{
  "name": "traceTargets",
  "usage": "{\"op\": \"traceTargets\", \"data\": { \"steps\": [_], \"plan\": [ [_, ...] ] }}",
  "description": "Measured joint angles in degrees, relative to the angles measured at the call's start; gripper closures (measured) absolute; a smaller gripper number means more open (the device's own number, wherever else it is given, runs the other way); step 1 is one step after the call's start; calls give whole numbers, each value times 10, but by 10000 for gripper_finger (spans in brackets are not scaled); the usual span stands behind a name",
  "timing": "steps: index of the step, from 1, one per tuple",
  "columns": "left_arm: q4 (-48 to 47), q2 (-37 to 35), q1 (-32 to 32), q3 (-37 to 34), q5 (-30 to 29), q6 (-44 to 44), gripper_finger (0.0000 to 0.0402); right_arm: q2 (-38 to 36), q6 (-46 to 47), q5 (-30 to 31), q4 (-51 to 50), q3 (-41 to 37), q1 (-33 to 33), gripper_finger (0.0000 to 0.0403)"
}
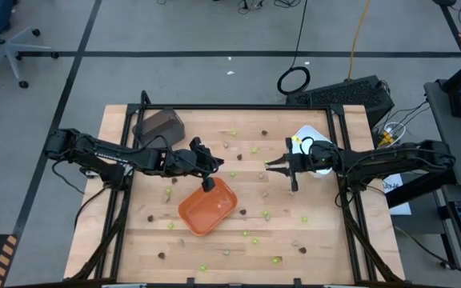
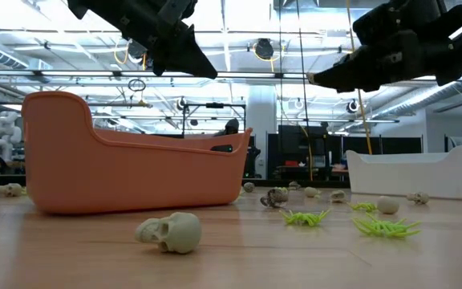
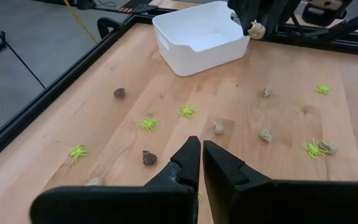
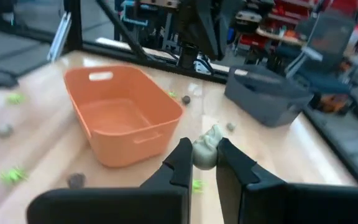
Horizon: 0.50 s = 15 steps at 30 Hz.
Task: Sort Halloween decoration
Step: Put the small white skull toy into the orange bin
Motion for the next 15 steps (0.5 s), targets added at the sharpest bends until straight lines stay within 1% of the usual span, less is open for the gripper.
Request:
{"op": "traceTargets", "data": {
  "steps": [15],
  "plan": [
    [0, 0, 0, 0, 0, -1, 379, 0, 217, -5, -4, 0, 0, 380]
  ]
}}
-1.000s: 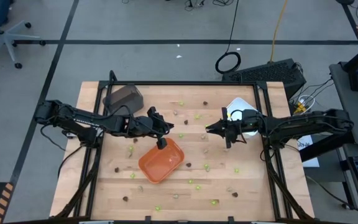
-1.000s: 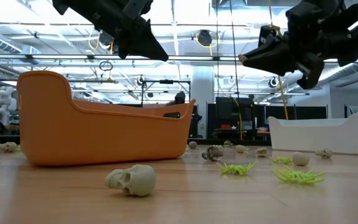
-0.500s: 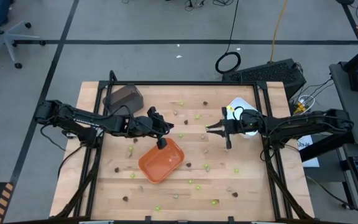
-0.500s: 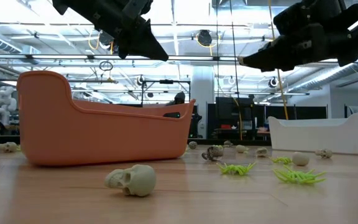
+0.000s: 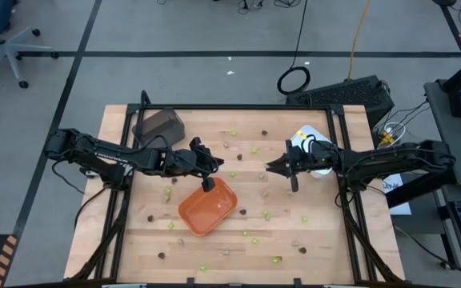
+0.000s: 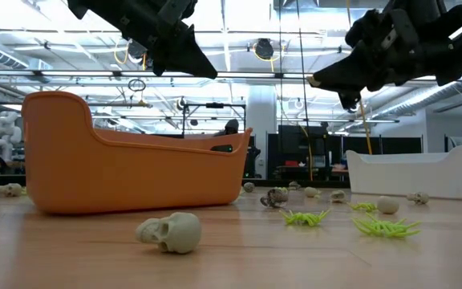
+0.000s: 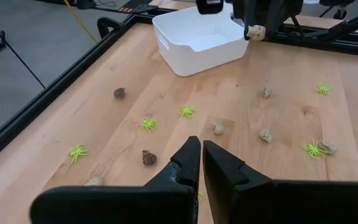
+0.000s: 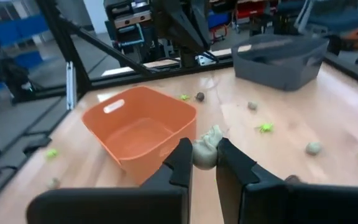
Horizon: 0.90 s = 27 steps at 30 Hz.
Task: Sort Halloween decoration
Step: Put the small white skull toy into the orange bin
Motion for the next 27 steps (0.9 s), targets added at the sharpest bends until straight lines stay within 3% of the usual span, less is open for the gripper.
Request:
{"op": "traceTargets", "data": {
  "steps": [10, 23, 27],
  "plan": [
    [2, 10, -2, -1, 0, 0, 379, 0, 63, -28, -6, 0, 0, 380],
    [17, 23, -10, -1, 3, 1, 379, -11, -12, -25, -32, 0, -7, 380],
    [17, 23, -9, -1, 3, 1, 379, -33, -31, 25, -82, 0, -19, 380]
  ]
}}
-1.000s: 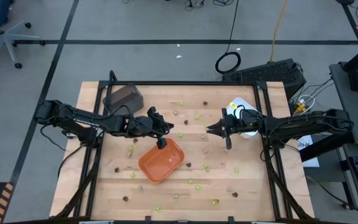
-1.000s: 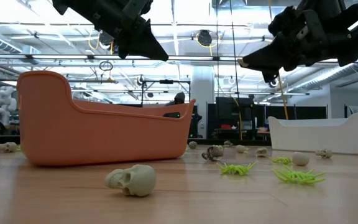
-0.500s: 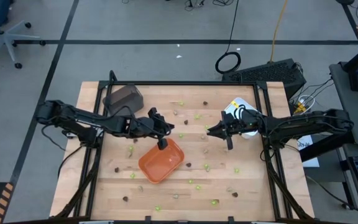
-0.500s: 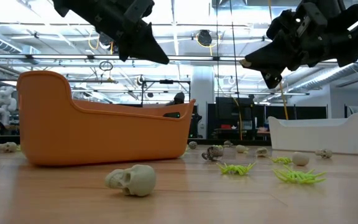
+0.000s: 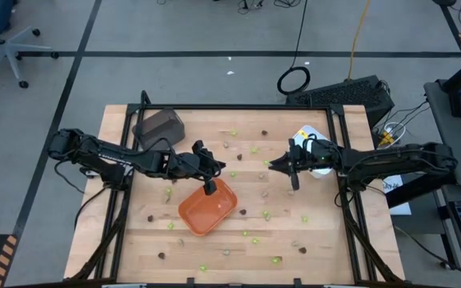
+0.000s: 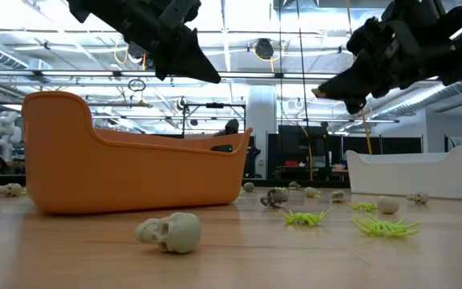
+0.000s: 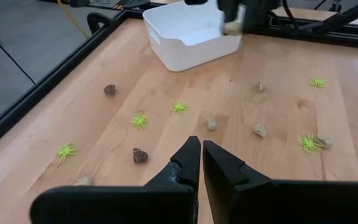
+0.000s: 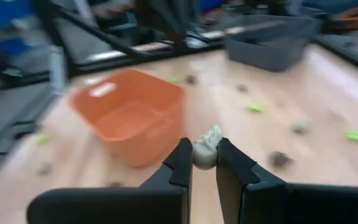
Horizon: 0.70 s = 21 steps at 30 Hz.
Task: Sort Halloween decoration
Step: Put the small white skull toy into the orange bin
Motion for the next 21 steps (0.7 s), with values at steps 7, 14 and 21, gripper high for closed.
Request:
{"op": "traceTargets", "data": {
  "steps": [7, 14, 21],
  "plan": [
    [0, 0, 1, 0, -3, 4, 379, -54, -43, 42, -108, 24, -28, 380],
    [1, 0, 1, 0, -5, 4, 379, -79, -87, 41, -244, 96, -31, 380],
    [0, 0, 1, 0, -5, 4, 379, -72, -87, 39, -239, 107, -26, 380]
  ]
}}
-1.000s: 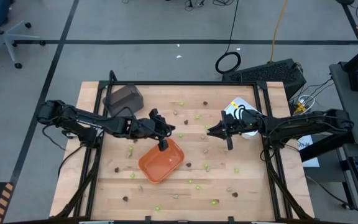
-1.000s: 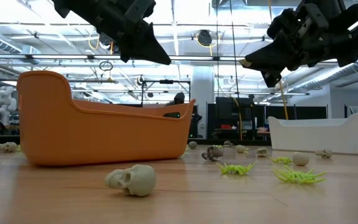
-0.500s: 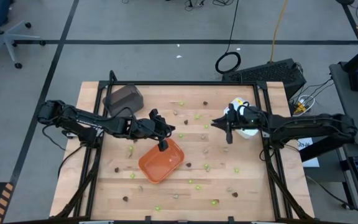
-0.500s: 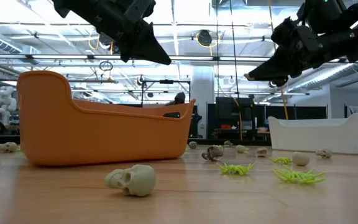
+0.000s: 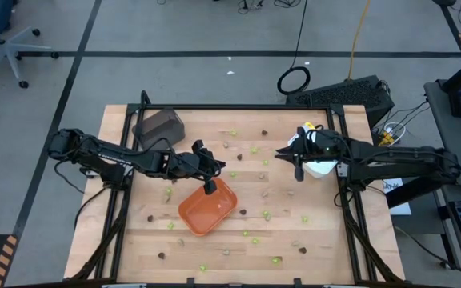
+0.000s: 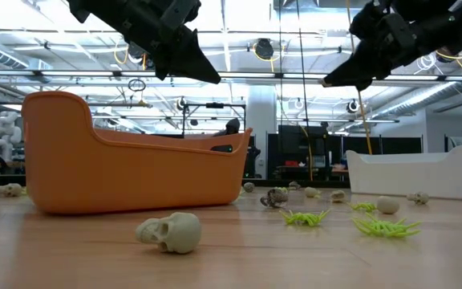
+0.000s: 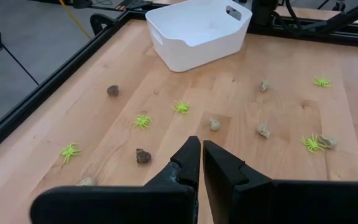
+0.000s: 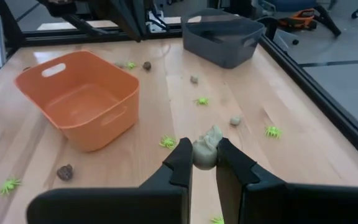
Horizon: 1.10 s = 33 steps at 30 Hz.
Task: Sort Halloween decoration
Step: Put the small white skull toy into the orange bin
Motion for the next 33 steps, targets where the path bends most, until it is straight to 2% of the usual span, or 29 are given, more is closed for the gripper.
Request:
{"op": "traceTargets", "data": {
  "steps": [5, 9, 14, 21, 26, 28, 33],
  "plan": [
    [-29, -6, -1, 1, 6, 6, 379, 29, 15, -15, 58, 0, 25, 380],
    [-104, -38, -18, 1, 5, -3, 379, 72, 27, -78, 170, 0, 55, 380],
    [-111, -69, -49, 1, -5, -1, 379, 157, 31, -75, 314, 1, 95, 380],
    [-168, -75, -102, 1, -89, -5, 379, 290, 47, -75, 482, 1, 130, 380],
    [-165, -75, -129, -15, -144, -9, 379, 389, 52, -74, 618, 5, 146, 380],
    [-164, -75, -136, -22, -161, -17, 379, 425, 52, -74, 642, 20, 147, 380],
    [-157, -75, -139, -40, -171, -20, 379, 511, 57, -74, 625, 92, 147, 380]
  ]
}}
